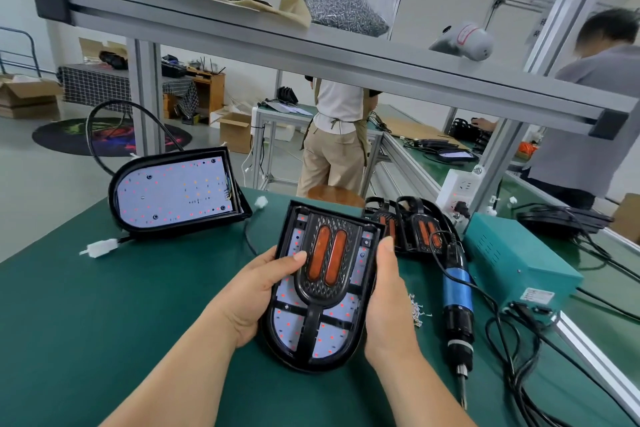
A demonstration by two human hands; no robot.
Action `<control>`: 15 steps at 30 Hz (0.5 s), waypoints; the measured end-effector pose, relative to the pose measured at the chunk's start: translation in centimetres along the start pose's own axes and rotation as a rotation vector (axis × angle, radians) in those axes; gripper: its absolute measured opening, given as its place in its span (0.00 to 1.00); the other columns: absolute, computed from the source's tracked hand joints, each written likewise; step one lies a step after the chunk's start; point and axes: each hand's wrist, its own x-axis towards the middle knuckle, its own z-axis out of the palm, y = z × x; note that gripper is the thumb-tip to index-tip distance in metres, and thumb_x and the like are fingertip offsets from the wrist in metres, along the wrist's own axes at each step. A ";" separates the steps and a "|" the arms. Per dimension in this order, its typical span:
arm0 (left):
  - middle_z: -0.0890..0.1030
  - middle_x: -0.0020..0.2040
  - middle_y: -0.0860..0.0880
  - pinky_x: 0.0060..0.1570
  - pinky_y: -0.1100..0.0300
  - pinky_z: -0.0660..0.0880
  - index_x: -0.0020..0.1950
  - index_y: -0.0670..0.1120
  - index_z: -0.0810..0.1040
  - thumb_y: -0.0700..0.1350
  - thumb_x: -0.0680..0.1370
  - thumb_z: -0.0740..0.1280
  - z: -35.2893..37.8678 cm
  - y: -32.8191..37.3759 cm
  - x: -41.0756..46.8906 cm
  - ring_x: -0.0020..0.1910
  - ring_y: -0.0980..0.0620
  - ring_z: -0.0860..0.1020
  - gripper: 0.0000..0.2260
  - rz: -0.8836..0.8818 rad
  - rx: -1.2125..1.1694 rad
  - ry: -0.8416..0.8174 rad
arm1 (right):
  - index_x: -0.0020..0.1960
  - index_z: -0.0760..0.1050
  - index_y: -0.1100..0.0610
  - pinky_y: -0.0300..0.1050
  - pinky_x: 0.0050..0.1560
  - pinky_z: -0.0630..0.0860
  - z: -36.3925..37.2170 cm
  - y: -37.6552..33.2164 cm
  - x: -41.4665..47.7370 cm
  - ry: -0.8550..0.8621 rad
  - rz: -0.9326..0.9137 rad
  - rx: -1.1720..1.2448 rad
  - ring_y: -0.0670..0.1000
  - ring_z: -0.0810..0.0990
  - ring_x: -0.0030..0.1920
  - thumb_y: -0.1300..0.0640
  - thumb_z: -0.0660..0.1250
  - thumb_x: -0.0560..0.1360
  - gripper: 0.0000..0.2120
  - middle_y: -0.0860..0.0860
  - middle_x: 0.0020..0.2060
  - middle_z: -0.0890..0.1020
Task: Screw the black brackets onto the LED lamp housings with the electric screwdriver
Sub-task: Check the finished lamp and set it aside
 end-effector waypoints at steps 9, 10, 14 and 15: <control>0.78 0.61 0.60 0.65 0.64 0.61 0.59 0.58 0.79 0.71 0.73 0.52 -0.9 0.8 -0.7 0.67 0.59 0.72 0.27 0.036 0.607 0.156 | 0.46 0.86 0.56 0.51 0.50 0.82 -0.4 0.6 -0.1 0.043 -0.117 0.070 0.55 0.85 0.45 0.50 0.74 0.68 0.11 0.59 0.45 0.87; 0.76 0.61 0.59 0.66 0.63 0.60 0.57 0.61 0.78 0.72 0.74 0.51 -1.0 0.8 -0.8 0.67 0.57 0.70 0.24 0.022 0.645 0.226 | 0.46 0.86 0.57 0.51 0.49 0.82 -0.5 0.5 -0.1 0.049 -0.125 0.091 0.55 0.85 0.45 0.50 0.72 0.68 0.12 0.59 0.45 0.87; 0.76 0.58 0.63 0.75 0.46 0.53 0.48 0.66 0.77 0.55 0.81 0.61 -1.9 0.9 0.0 0.75 0.49 0.62 0.07 0.025 1.235 0.211 | 0.45 0.86 0.60 0.51 0.46 0.83 -1.2 0.0 0.1 0.087 -0.109 0.216 0.57 0.86 0.44 0.54 0.69 0.70 0.11 0.61 0.46 0.86; 0.75 0.62 0.63 0.75 0.43 0.47 0.55 0.63 0.78 0.52 0.81 0.63 -2.1 0.6 0.3 0.77 0.51 0.58 0.07 0.043 1.331 0.172 | 0.44 0.86 0.60 0.49 0.44 0.83 -1.3 -0.1 0.2 0.094 -0.104 0.249 0.56 0.86 0.42 0.55 0.69 0.71 0.11 0.61 0.45 0.86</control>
